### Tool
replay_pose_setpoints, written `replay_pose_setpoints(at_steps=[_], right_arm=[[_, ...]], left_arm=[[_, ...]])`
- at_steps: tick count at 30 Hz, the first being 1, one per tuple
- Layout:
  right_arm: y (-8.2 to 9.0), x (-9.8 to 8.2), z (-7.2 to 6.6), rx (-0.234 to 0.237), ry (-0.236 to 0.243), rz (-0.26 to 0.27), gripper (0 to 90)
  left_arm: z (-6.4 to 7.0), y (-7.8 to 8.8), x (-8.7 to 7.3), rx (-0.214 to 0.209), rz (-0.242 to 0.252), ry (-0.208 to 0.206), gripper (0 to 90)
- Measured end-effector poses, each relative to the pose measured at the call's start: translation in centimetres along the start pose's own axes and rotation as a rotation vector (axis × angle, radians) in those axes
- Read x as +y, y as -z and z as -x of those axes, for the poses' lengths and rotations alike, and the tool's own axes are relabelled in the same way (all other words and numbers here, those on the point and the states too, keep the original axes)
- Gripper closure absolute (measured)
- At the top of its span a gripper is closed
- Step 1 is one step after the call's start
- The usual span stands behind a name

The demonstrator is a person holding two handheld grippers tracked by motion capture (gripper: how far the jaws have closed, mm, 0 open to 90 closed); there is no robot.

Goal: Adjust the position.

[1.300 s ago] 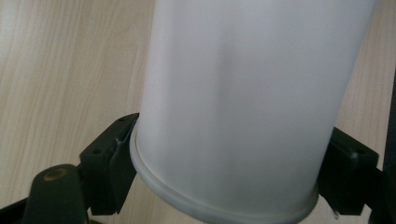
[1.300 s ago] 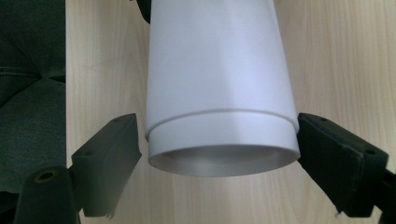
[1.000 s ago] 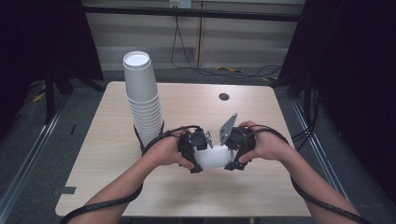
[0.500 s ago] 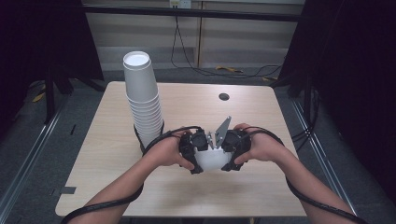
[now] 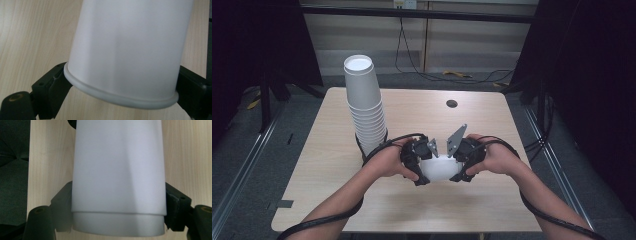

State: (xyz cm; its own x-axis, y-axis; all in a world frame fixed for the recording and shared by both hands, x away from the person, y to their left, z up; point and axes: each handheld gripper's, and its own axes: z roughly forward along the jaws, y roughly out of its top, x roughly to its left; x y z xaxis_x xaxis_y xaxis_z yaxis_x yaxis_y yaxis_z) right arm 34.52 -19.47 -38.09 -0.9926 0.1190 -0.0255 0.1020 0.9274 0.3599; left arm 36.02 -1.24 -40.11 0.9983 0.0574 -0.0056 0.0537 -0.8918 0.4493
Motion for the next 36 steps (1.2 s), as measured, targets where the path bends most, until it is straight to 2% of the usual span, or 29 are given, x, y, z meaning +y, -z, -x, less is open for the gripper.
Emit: replay_pose_setpoints(at_steps=[2, 4, 5, 6, 7, 8, 10, 13, 14, 15, 16, 17, 21, 24, 27, 29, 31, 33, 35, 36], right_arm=[[0.1, -0.2, 0.0, 0.003, -0.009, 0.005, 25.7], [0.1, -0.5, 0.0, 0.004, -0.022, 0.018, 25.4], [0.1, -0.6, 0.1, -0.005, -0.029, 0.018, 25.4], [0.2, -0.8, 0.2, -0.008, -0.040, 0.027, 25.4], [0.3, -1.0, 0.3, 0.008, -0.047, 0.037, 25.4], [0.3, -1.1, 0.4, 0.008, -0.049, 0.043, 25.4], [0.4, -1.4, 0.4, 0.011, -0.056, 0.045, 25.3], [0.4, -1.6, 0.5, 0.009, -0.068, 0.050, 25.3], [0.5, -1.7, 0.5, 0.003, -0.075, 0.056, 25.3], [0.5, -1.9, 0.6, 0.004, -0.081, 0.059, 25.2], [0.6, -2.2, 0.7, 0.002, -0.091, 0.070, 25.2], [0.7, -2.4, 0.8, -0.001, -0.100, 0.084, 25.2], [0.8, -3.0, 0.9, 0.008, -0.112, 0.124, 25.2], [0.8, -3.2, 0.8, 0.012, -0.112, 0.128, 25.2], [0.9, -3.3, 0.8, 0.013, -0.115, 0.141, 25.1], [0.9, -3.5, 0.9, 0.019, -0.122, 0.173, 25.1], [0.9, -3.5, 0.9, 0.020, -0.125, 0.187, 25.1], [1.0, -3.6, 0.9, 0.027, -0.130, 0.200, 25.1], [1.0, -3.6, 0.9, 0.030, -0.128, 0.206, 25.1], [0.9, -3.6, 0.9, 0.031, -0.129, 0.210, 25.1]], left_arm=[[-0.1, 0.0, -0.2, 0.001, 0.017, -0.010, 9.6], [-0.2, 0.1, -0.4, -0.015, 0.043, 0.018, 11.0], [-0.2, 0.2, -0.5, -0.003, 0.062, 0.020, 18.2], [-0.2, 0.3, -0.5, -0.005, 0.063, 0.026, 16.8], [-0.2, 0.3, -0.5, -0.014, 0.064, 0.020, 17.6], [-0.3, 0.4, -0.5, -0.004, 0.066, 0.021, 18.7], [-0.2, 0.4, -0.5, -0.021, 0.076, 0.036, 19.0], [-0.1, 0.5, -0.6, -0.008, 0.089, 0.055, 17.0], [-0.3, 0.6, -0.7, -0.002, 0.084, 0.041, 15.7], [-0.2, 0.7, -0.8, -0.004, 0.100, 0.044, 15.8], [-0.2, 0.7, -0.8, -0.004, 0.100, 0.044, 15.4], [-0.2, 0.8, -0.9, -0.006, 0.122, 0.058, 15.3], [-0.3, 0.9, -1.2, -0.015, 0.142, 0.060, 15.3], [-0.5, 0.7, -1.5, -0.018, 0.161, 0.077, 15.1], [-0.5, 0.6, -1.8, -0.021, 0.199, 0.086, 15.1], [-0.5, 0.5, -1.9, -0.023, 0.218, 0.092, 14.9], [-0.6, 0.5, -2.1, -0.013, 0.244, 0.096, 14.4], [-0.7, 0.5, -2.3, -0.028, 0.261, 0.108, 14.5], [-0.8, 0.6, -2.5, -0.026, 0.270, 0.099, 14.6], [-0.8, 0.6, -2.6, -0.025, 0.278, 0.108, 14.5]])
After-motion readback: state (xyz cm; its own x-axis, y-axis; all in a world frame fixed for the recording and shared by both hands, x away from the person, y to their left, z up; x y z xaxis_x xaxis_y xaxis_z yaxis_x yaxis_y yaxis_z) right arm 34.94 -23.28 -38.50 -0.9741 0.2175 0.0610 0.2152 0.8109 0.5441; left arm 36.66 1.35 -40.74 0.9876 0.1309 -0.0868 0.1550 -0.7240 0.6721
